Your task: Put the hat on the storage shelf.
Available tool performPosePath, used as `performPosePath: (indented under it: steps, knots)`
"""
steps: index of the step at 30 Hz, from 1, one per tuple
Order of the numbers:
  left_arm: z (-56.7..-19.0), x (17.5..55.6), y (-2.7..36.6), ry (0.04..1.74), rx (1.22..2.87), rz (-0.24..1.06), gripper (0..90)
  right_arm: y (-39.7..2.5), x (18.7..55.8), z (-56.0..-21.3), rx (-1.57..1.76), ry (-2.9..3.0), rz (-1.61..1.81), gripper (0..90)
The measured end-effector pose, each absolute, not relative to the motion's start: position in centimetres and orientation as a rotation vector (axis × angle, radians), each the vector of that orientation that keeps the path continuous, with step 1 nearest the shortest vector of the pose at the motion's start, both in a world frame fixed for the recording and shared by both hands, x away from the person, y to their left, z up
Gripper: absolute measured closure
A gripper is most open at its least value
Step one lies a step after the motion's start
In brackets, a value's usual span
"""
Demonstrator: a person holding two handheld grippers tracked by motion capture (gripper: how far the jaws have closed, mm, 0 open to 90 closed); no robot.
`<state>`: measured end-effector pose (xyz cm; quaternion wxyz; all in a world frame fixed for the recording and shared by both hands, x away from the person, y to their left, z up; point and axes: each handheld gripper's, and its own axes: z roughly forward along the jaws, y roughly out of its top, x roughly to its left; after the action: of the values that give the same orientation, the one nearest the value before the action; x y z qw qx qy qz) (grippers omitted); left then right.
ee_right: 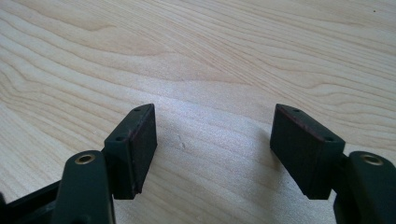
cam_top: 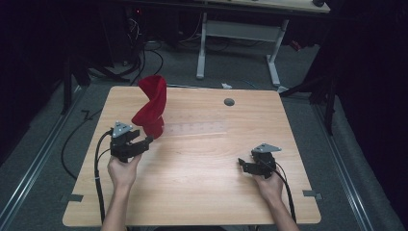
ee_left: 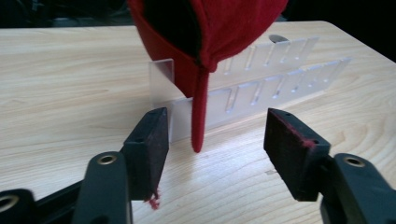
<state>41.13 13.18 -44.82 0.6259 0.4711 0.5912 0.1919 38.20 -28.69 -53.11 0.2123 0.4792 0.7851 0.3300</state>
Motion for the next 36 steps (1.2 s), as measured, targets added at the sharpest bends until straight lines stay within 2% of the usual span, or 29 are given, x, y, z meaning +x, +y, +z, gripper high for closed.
performPosePath:
  steps: [15, 36]
  knots:
    - [-43.6, 38.1, 13.4, 1.292, 1.028, 0.377, 42.9, -28.7, 38.1, -53.1, 1.323, 2.186, 0.916, 31.8]
    - [-45.1, 36.0, 9.7, 1.219, 1.179, 0.417, 41.6, -28.7, 38.1, -53.1, 1.324, 2.186, 0.917, 31.8]
